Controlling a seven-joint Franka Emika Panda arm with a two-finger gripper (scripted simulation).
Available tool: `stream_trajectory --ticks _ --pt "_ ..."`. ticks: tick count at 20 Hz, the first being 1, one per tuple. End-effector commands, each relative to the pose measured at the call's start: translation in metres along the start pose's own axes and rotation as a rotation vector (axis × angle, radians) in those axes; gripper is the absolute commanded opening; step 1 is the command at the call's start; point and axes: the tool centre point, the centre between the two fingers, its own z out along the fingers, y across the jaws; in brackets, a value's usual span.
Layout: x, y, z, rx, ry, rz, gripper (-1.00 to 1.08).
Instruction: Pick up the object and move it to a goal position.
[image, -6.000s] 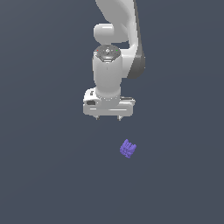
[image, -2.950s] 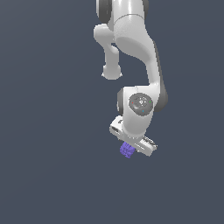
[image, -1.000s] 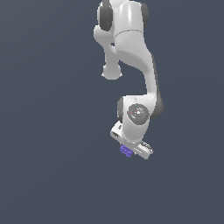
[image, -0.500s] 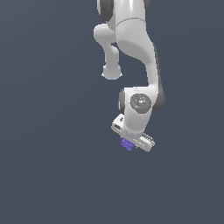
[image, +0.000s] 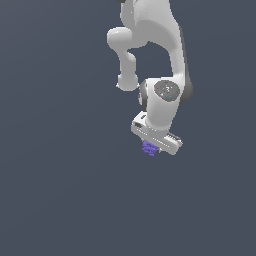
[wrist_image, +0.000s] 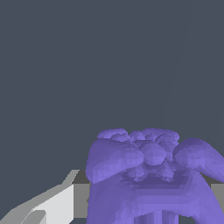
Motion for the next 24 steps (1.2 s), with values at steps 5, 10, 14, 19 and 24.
stream_trajectory --ticks 5,10,14,19,24 --pt "-0.039 0.014 -0.039 0.001 0.000 0.000 -1.00" --pt "-0.063 0.022 -0.064 0.000 0.001 0.000 -1.00" --pt "-0.077 0.027 -0.080 0.000 0.001 0.000 -1.00" --pt "-0.088 0.030 -0.092 0.000 0.001 0.000 -1.00" --pt "-0.091 0.030 -0.096 0.000 0.001 0.000 -1.00"
